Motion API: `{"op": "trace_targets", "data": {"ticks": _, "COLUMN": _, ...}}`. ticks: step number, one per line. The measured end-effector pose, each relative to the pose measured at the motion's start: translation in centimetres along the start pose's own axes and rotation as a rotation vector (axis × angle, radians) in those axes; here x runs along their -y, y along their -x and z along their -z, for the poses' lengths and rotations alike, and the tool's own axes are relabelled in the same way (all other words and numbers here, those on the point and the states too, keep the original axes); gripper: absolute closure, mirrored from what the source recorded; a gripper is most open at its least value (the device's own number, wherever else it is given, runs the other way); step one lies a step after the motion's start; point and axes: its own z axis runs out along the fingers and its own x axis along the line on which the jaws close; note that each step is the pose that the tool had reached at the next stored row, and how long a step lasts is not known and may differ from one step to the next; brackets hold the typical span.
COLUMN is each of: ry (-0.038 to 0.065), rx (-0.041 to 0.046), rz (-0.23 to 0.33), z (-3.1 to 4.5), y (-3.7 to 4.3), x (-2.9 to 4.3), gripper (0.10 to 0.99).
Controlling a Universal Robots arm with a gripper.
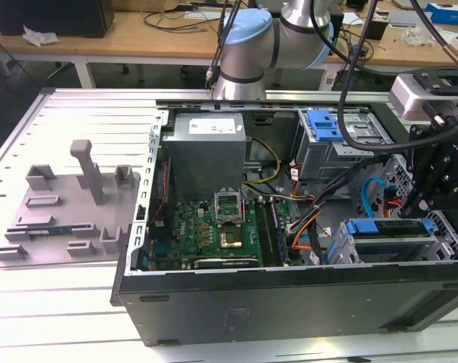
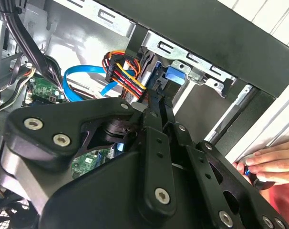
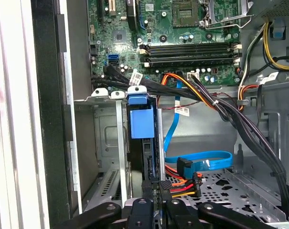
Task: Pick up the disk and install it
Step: 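Insert the first disk wire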
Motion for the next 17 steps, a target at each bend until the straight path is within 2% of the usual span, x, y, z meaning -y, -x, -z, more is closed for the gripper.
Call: {"op": "trace_targets", "data": {"ticks": 17, "ry": 0.0, "rx": 0.0, "rz": 0.0, "z": -0.24, "y": 0.17, "x": -0.02, "gripper": 0.918}}
